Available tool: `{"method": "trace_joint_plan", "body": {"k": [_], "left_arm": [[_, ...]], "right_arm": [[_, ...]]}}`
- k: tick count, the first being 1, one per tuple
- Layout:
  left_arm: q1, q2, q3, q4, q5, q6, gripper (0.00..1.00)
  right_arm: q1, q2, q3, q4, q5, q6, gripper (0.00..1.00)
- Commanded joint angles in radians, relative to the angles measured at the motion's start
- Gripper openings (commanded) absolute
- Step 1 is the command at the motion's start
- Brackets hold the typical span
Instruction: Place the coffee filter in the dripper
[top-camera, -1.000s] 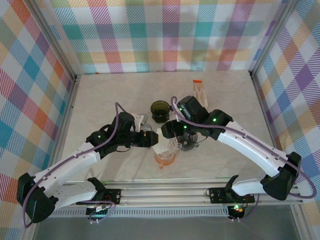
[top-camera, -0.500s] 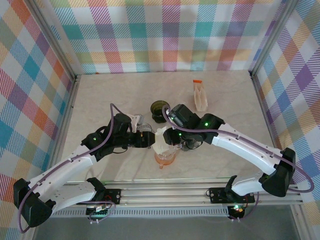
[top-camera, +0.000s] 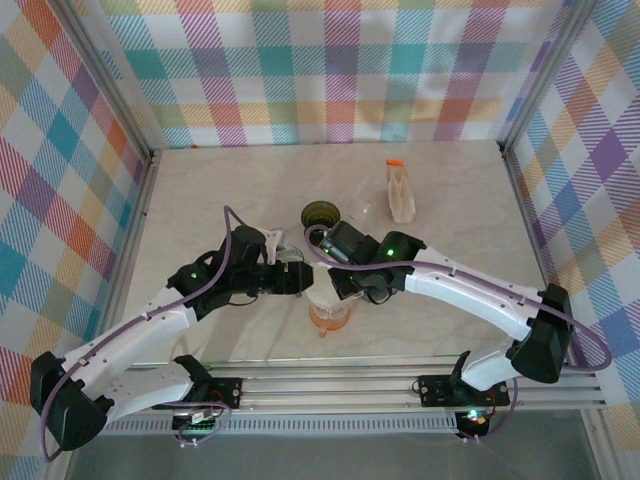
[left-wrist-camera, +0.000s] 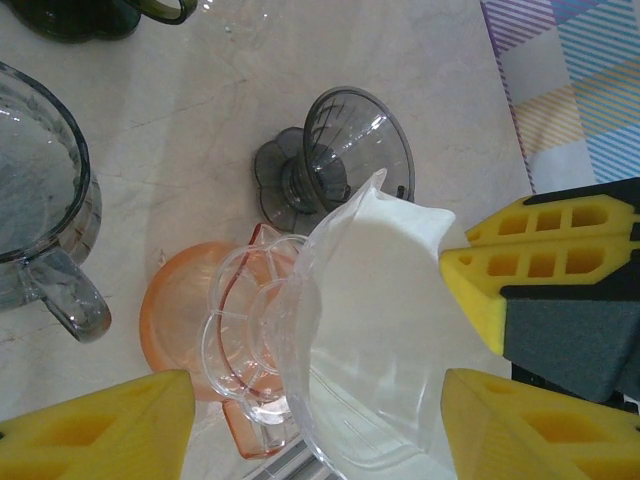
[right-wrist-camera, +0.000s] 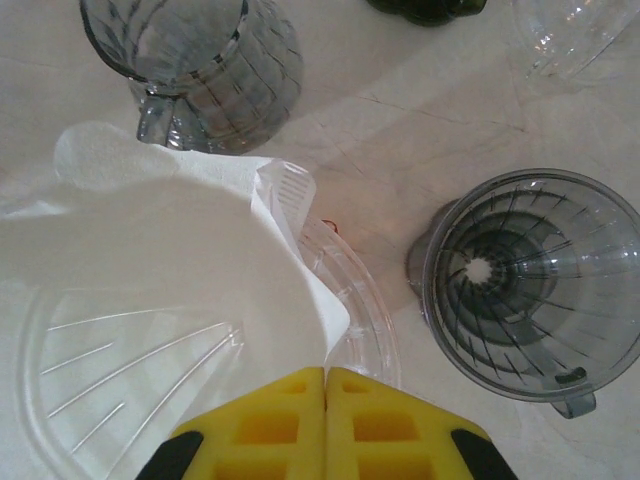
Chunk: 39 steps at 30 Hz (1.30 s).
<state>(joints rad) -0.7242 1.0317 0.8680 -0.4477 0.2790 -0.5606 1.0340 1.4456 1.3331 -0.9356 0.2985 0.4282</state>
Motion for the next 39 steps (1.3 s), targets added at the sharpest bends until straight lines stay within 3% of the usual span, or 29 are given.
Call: {"method": "trace_joint_plan", "body": {"k": [1, 20, 24, 27, 29, 39], "left_arm": [[-0.007, 0.010, -0.014, 0.029, 0.020, -0.006, 0.63], [-0.007, 0.051, -0.018, -0.026, 0.024, 0.013, 0.50], [-0.009, 0.056, -0.018, -0.031, 0.034, 0.015, 0.47], [-0.008, 0.059, -0.017, -0.034, 0.034, 0.017, 0.47], [-0.009, 0.058, -0.016, -0.034, 0.032, 0.016, 0.47], [-0.008, 0.058, -0.019, -0.028, 0.029, 0.012, 0.47]], "right_arm": [[0.012, 0.009, 0.033, -0.034, 0.064, -0.019, 0.00], [0.024, 0.016, 0.008, -0.025, 0.086, -0.003, 0.09], [0.024, 0.003, 0.001, -0.017, 0.091, 0.007, 0.22], [0.024, -0.012, 0.012, -0.017, 0.097, 0.010, 0.45], [0.015, -0.009, 0.026, -0.022, 0.073, 0.011, 0.55], [-0.044, 0.086, 0.062, -0.059, -0.119, -0.010, 0.63]]}}
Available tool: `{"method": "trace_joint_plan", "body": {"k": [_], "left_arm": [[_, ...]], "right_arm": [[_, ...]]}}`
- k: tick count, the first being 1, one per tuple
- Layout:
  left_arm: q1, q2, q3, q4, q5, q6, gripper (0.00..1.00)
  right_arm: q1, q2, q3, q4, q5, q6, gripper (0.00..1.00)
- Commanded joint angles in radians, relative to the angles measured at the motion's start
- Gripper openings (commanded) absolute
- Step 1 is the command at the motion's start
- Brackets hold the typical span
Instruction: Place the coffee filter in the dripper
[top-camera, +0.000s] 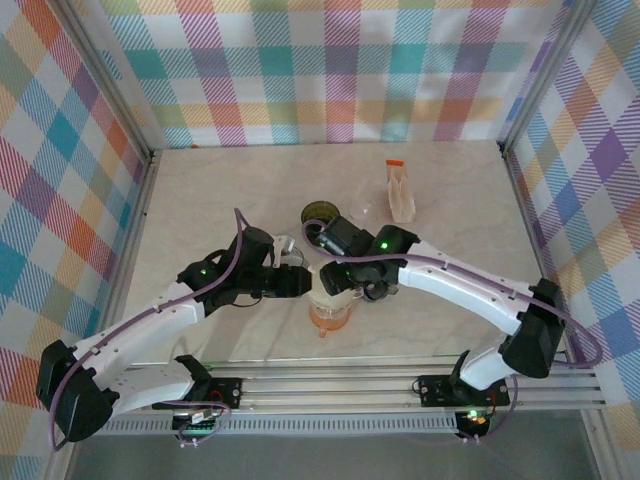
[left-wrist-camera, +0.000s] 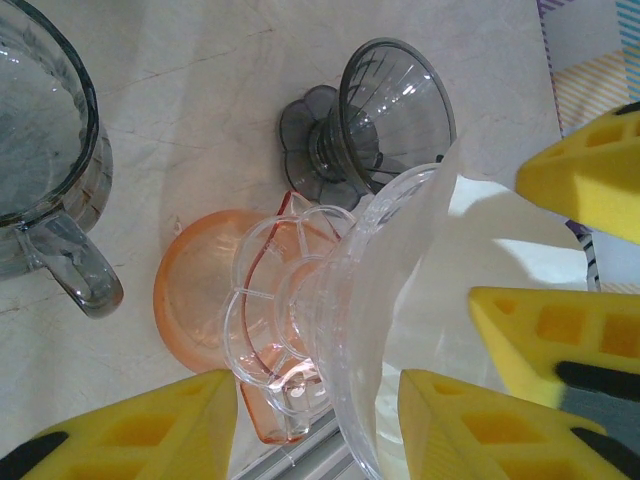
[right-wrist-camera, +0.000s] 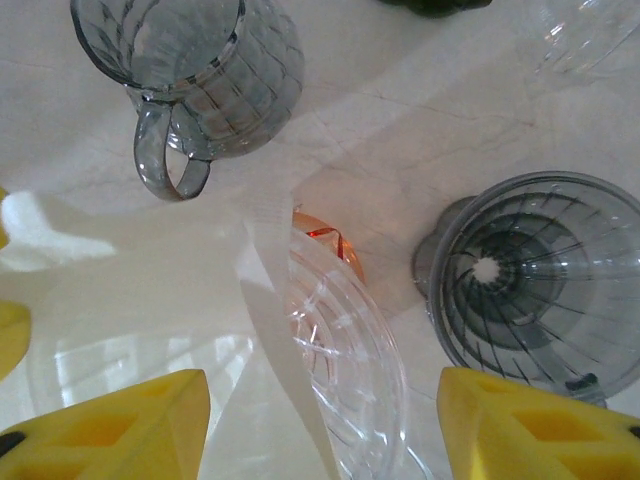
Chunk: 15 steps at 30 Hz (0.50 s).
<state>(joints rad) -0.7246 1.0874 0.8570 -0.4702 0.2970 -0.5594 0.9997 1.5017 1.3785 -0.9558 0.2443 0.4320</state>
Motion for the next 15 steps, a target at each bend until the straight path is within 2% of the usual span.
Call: {"method": "trace_joint_plan", "body": {"k": [1, 15], "left_arm": [[-0.008, 0.004, -0.009, -0.005, 0.011, 0.010, 0.47], [-0.009, 0.016, -0.019, 0.007, 0.014, 0.008, 0.46]], "right_arm": [[-0.011, 0.038, 0.015, -0.039, -0.068, -0.016, 0.63], [-0.032, 0.117, -0.017, -0.037, -0.065, -0.029, 0.63]]}}
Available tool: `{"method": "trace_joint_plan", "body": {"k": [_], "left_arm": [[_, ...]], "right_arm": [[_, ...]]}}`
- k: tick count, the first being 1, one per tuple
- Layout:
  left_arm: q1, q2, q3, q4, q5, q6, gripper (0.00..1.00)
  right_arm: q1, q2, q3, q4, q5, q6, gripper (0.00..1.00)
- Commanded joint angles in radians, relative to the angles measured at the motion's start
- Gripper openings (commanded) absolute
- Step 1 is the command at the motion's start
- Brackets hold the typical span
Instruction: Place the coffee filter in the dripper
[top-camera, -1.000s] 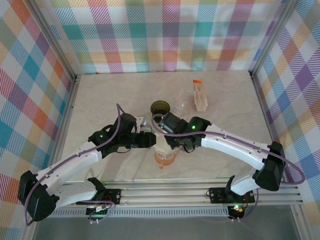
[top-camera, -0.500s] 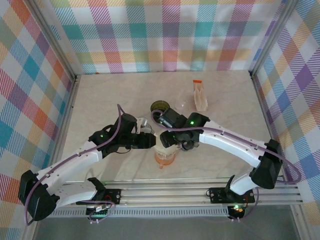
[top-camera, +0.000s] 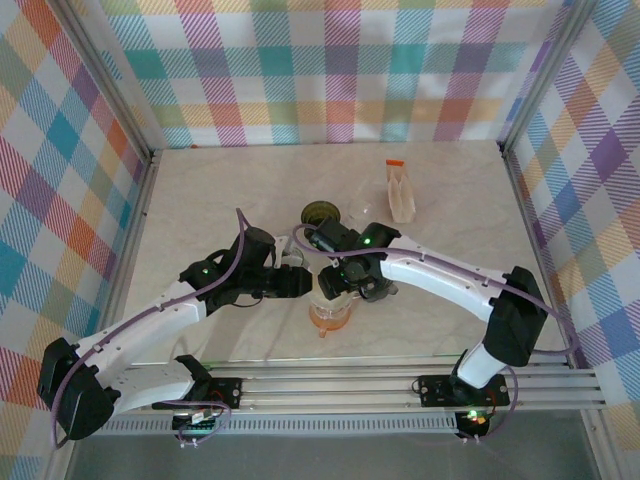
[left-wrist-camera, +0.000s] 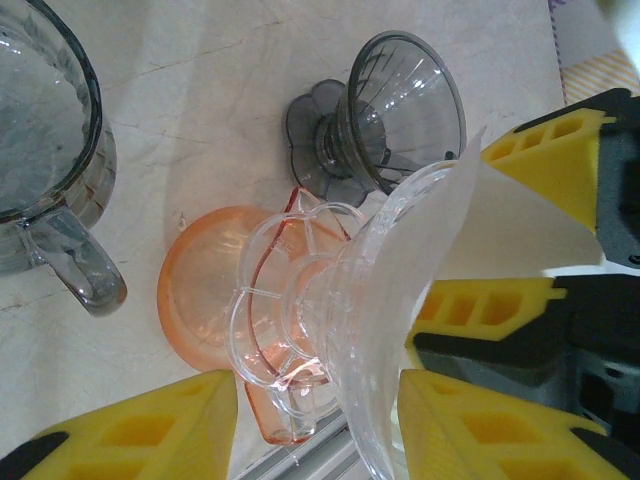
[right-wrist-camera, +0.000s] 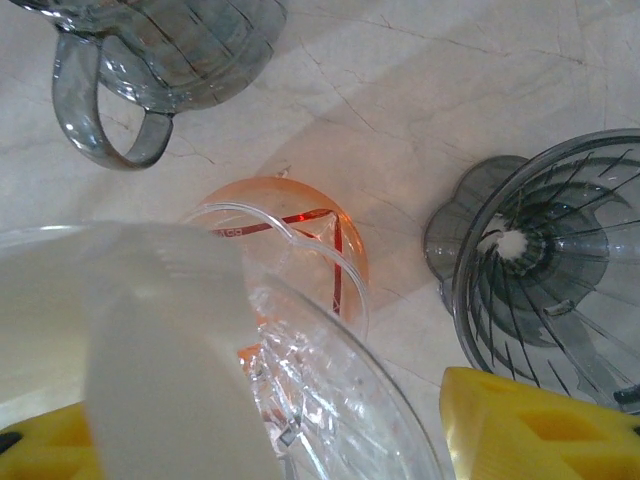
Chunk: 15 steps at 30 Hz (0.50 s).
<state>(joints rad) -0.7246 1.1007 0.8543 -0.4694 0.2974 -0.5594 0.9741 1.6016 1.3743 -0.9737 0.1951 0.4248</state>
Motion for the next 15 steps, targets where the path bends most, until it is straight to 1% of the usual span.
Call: {"method": "trace_joint_plan", "body": {"k": [1, 9, 15], "left_arm": [[-0.009, 0.003, -0.016, 0.007, 0.014, 0.007, 0.46], [-0.009, 0.006, -0.018, 0.010, 0.019, 0.008, 0.46], [-0.010, 0.006, -0.022, 0.021, 0.023, 0.001, 0.52]], "right_arm": [[-0.007, 0.022, -0.017, -0.018, -0.017, -0.021, 0.63], [-0.007, 0.044, -0.046, 0.000, -0.019, -0.018, 0.63], [-0.006, 0.054, -0.060, 0.009, -0.017, -0.017, 0.63]]}}
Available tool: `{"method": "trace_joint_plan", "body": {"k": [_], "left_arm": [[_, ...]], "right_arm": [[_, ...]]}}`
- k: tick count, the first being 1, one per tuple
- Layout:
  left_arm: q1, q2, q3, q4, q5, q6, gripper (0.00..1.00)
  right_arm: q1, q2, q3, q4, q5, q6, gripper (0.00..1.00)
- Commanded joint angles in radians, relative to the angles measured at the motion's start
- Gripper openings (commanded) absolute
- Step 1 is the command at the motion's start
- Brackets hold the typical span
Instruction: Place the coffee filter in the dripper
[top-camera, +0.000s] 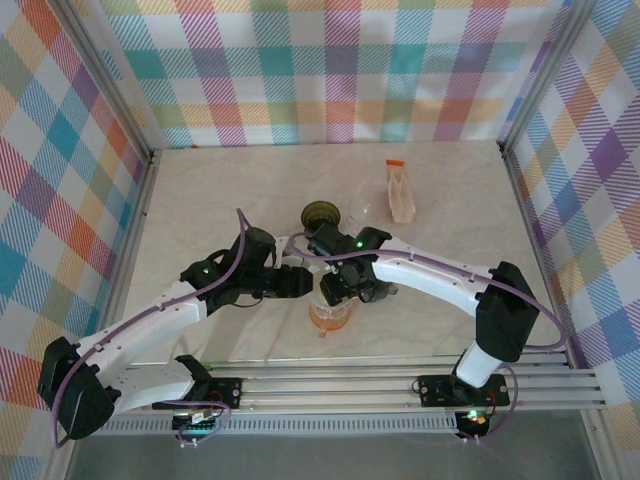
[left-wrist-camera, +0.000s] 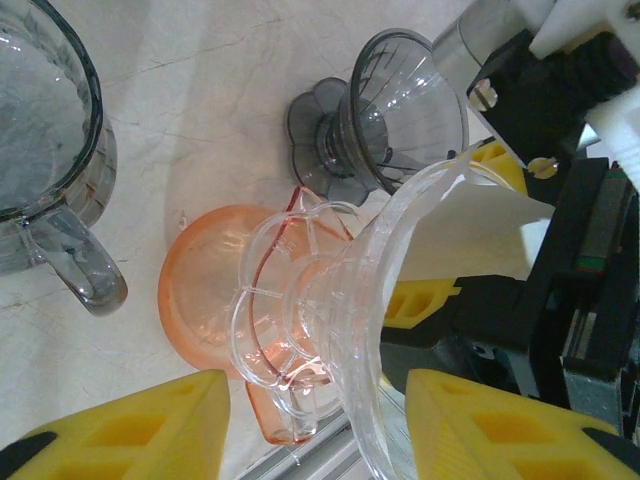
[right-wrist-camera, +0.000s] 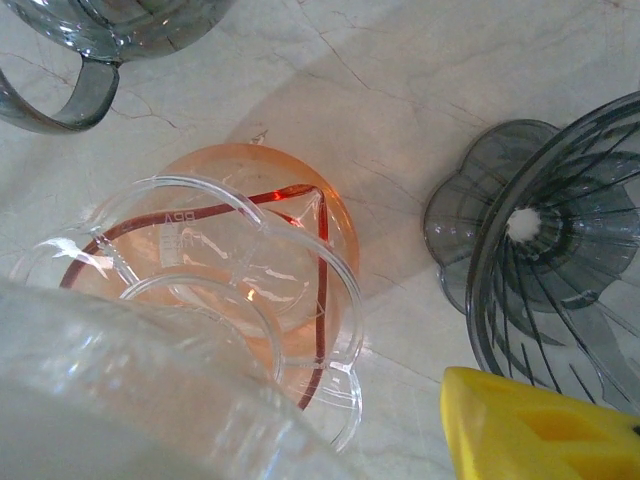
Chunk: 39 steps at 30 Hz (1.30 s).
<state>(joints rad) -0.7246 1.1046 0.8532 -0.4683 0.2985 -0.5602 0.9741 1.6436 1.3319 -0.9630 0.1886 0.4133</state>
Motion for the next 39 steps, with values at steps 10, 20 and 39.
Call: {"method": "trace_joint_plan", "body": {"k": [10, 20, 39], "left_arm": [[-0.009, 0.008, -0.027, 0.032, 0.027, -0.006, 0.56], [-0.010, 0.014, -0.030, 0.046, 0.030, -0.014, 0.53], [-0.010, 0.028, -0.028, 0.037, 0.030, -0.003, 0.37]], "right_arm": [[-0.006, 0.027, -0.034, 0.006, -0.014, 0.001, 0.63], [-0.006, 0.022, -0.028, 0.010, -0.009, 0.003, 0.63], [-0.006, -0.049, 0.001, 0.032, -0.002, 0.011, 0.65]]}}
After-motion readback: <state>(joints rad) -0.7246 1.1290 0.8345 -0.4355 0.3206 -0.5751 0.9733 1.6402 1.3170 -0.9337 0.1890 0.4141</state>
